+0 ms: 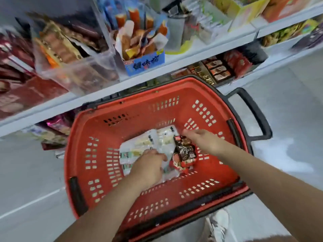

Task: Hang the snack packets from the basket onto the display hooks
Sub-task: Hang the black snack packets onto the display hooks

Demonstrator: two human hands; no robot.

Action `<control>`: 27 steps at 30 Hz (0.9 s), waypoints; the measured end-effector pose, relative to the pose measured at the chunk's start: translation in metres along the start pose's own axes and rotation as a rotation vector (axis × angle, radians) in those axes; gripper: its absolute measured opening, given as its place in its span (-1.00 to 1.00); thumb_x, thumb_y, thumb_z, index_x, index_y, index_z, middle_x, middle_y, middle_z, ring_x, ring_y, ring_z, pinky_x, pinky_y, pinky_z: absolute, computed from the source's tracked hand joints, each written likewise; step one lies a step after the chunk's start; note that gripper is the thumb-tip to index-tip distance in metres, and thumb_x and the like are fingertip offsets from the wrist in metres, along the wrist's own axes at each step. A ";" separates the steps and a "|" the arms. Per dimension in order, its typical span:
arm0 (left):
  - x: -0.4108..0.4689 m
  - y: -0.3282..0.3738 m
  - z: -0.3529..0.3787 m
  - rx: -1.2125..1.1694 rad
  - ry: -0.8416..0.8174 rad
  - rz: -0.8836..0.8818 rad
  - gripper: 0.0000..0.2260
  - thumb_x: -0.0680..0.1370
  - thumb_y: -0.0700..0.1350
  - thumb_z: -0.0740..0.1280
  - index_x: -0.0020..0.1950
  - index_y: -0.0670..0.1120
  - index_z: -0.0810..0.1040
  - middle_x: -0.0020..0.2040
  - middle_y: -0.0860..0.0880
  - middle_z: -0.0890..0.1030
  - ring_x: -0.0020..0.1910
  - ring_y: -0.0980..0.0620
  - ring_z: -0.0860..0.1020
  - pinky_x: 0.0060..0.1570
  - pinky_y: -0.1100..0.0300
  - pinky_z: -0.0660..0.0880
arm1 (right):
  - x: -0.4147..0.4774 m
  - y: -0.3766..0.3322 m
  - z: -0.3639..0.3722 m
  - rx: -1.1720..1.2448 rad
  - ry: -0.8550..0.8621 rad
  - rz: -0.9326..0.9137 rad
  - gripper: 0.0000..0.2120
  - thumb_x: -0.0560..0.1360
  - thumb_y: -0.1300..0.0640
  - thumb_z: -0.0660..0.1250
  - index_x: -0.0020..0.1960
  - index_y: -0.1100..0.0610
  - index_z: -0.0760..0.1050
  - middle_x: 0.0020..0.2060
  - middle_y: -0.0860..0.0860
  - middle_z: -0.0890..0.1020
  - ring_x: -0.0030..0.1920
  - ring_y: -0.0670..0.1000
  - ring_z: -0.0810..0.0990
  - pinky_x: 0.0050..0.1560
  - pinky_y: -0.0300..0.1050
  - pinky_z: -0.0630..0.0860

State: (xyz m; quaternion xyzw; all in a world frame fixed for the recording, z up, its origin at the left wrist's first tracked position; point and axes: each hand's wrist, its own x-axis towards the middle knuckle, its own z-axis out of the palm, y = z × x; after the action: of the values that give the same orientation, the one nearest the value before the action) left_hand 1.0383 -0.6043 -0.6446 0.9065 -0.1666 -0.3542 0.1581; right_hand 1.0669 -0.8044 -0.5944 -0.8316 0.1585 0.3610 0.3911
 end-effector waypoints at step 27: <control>0.162 -0.036 0.133 -0.351 -0.387 0.078 -0.66 0.52 -0.23 0.32 0.29 -0.06 0.57 0.19 -0.07 0.59 0.00 0.02 0.54 -0.13 0.29 0.44 | 0.198 0.071 0.054 -1.362 -0.353 -0.142 -0.76 0.53 0.31 0.26 0.17 0.19 0.55 0.15 0.10 0.59 -0.03 0.07 0.50 -0.13 -0.11 0.49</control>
State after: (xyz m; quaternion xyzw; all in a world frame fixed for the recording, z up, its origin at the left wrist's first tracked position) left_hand 1.0648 -0.6620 -0.8476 0.7734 -0.1647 -0.5381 0.2918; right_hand 1.1389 -0.8054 -0.7993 -0.8288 -0.2231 0.4829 -0.1736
